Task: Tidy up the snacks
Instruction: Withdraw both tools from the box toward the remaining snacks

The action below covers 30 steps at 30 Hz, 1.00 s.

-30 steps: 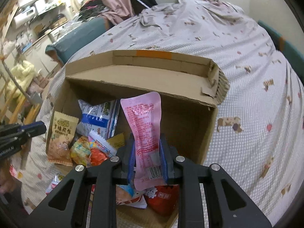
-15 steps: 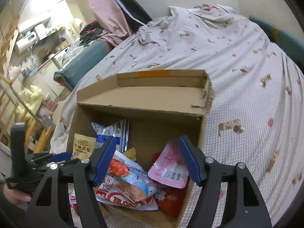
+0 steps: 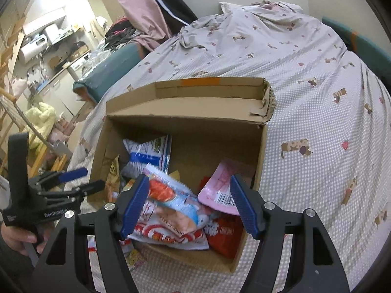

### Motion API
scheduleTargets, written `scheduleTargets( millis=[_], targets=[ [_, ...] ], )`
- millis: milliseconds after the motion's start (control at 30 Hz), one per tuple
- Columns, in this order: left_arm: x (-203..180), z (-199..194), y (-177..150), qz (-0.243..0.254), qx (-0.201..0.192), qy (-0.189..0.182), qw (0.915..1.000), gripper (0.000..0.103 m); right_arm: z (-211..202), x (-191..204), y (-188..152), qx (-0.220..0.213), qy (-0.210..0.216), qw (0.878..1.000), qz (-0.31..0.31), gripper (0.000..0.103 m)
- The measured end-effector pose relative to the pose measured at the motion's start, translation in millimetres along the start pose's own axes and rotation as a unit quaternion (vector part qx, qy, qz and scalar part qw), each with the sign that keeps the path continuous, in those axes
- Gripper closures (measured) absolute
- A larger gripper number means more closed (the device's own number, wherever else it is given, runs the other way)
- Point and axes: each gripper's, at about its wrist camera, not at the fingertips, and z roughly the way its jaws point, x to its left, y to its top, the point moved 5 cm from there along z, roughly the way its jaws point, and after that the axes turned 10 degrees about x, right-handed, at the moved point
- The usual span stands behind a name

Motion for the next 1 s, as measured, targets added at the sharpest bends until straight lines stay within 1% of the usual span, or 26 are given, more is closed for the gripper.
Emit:
scheduleTargets(
  millis=[100,200,367,467,500,533,567,600,633,667,700,733,833,1000],
  targets=[
    [3.9,-6.9,-3.5,-0.01,-0.005,0.001,0.9999,0.038,-2.1,-1.1,-7.2,0.0,0.0,1.0,0.006,0.032],
    [5.5,-15.1,-6.4,-0.009,-0.013,-0.004,0.9999,0.038,-4.8,-5.7,-18.1,0.004,0.01,0.999,0.031,0.032],
    [8.6,-32.6,-14.0,-0.008,-0.036,0.007,0.9993,0.038,-13.2,-3.7,-30.4,0.003,0.015,0.999,0.039,0.032],
    [11.8,-37.7,-19.2,-0.009,-0.043,0.027,0.9987,0.038,-15.7,-2.0,-39.5,0.005,0.022,0.998,0.05,0.032],
    [12.3,-39.3,-20.6,-0.005,-0.046,0.037,0.9982,0.037,-15.9,-1.8,-42.3,0.006,0.028,0.998,0.056,0.032],
    [12.4,-41.6,-22.1,-0.002,-0.049,0.045,0.9978,0.037,-15.1,-1.7,-47.5,0.01,0.044,0.997,0.07,0.032],
    [13.5,-44.2,-23.7,-0.003,-0.051,0.047,0.9976,0.034,-14.1,-1.6,-50.9,0.014,0.054,0.995,0.078,0.032],
    [15.6,-46.3,-25.0,-0.007,-0.053,0.043,0.9977,0.029,-13.0,-1.2,-56.6,0.019,0.065,0.994,0.089,0.032],
    [17.3,-49.7,-27.4,-0.012,-0.055,0.035,0.9978,0.027,-12.3,-1.0,-62.0,0.022,0.07,0.993,0.097,0.031],
    [17.8,-53.4,-30.0,-0.016,-0.059,0.025,0.9978,0.027,-12.2,-0.6,-66.7,0.025,0.072,0.992,0.102,0.03],
    [17.7,-58.8,-33.2,-0.016,-0.065,0.013,0.9977,0.027,-12.6,-0.2,-71.2,0.027,0.072,0.991,0.107,0.026],
    [17.2,-62.3,-35.5,-0.016,-0.07,0.01,0.9974,0.027,-13.9,1.4,-77.8,0.027,0.073,0.991,0.112,0.02],
    [13.2,-73.4,-46.1,-0.008,-0.08,0.015,0.9966,0.023,-16.3,4.8,-88.1,0.027,0.072,0.99,0.118,0.012],
    [11.8,-80.6,-70.5,-0.013,-0.076,0.015,0.9969,0.022,-15.1,15.9,-108.1,0.038,0.067,0.99,0.116,0.01]
  ],
)
